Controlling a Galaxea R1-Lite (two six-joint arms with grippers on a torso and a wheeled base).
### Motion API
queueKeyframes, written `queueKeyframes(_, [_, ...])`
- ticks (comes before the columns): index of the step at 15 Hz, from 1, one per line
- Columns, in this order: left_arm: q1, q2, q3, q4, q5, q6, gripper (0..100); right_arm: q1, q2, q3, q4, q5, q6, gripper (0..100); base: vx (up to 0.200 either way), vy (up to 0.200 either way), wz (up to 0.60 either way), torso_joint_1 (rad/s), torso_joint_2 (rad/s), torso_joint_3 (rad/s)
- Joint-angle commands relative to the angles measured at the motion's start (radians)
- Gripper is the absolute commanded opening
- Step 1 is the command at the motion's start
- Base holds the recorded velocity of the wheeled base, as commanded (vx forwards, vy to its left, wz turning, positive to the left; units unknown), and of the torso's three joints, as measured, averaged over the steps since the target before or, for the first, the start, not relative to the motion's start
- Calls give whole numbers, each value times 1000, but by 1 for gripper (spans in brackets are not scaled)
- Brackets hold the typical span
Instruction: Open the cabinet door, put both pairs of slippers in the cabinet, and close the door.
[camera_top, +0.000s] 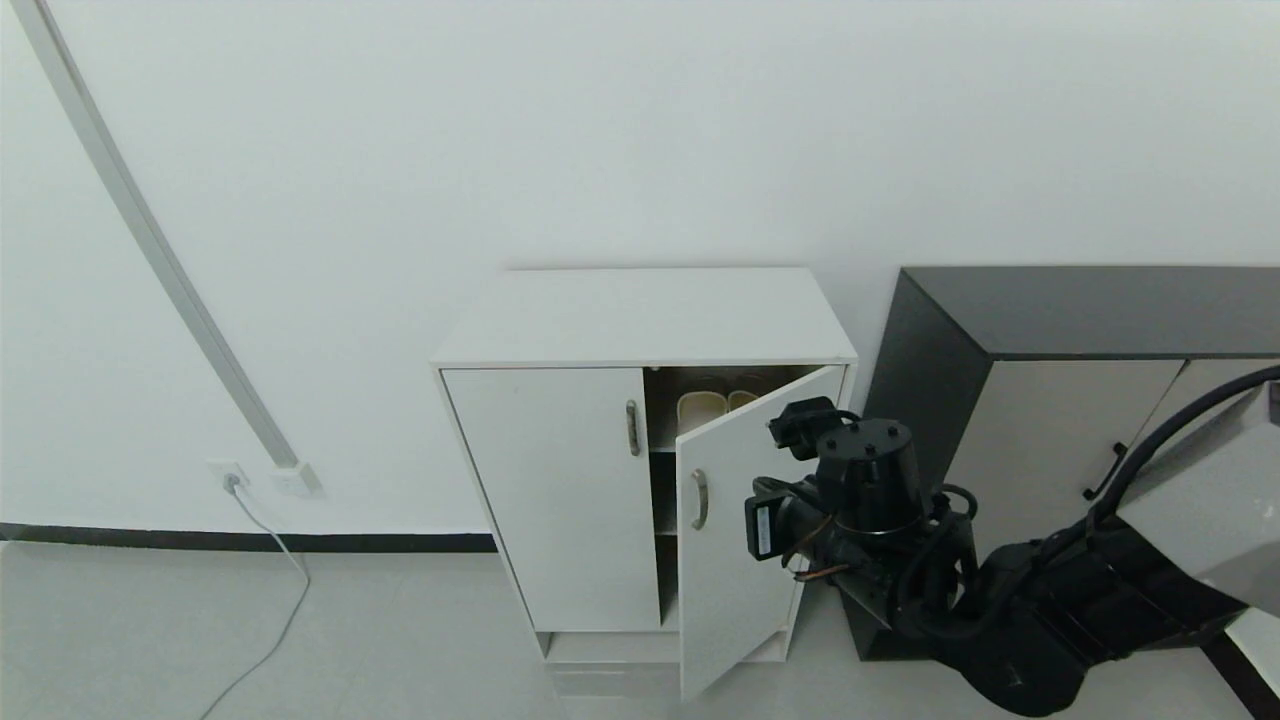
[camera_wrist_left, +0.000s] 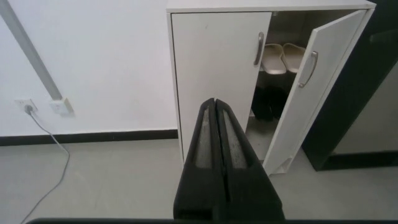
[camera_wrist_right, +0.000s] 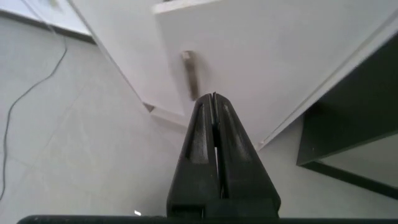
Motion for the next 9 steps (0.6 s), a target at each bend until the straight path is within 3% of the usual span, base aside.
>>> queueKeyframes(1, [0,1,-1,0,0,0,0,-10,-26,103,-74,34,-10,0,0,0,0,0,0,0])
queueKeyframes(4, [0,1,-1,0,0,0,0,-12,-63,243,-186,86,-10,0,0,0,0,0,0,0])
queueKeyframes(9, [0,1,-1,0,0,0,0,-10,-67,372,-344,88,-13,0,200,0,0,-3,0,4])
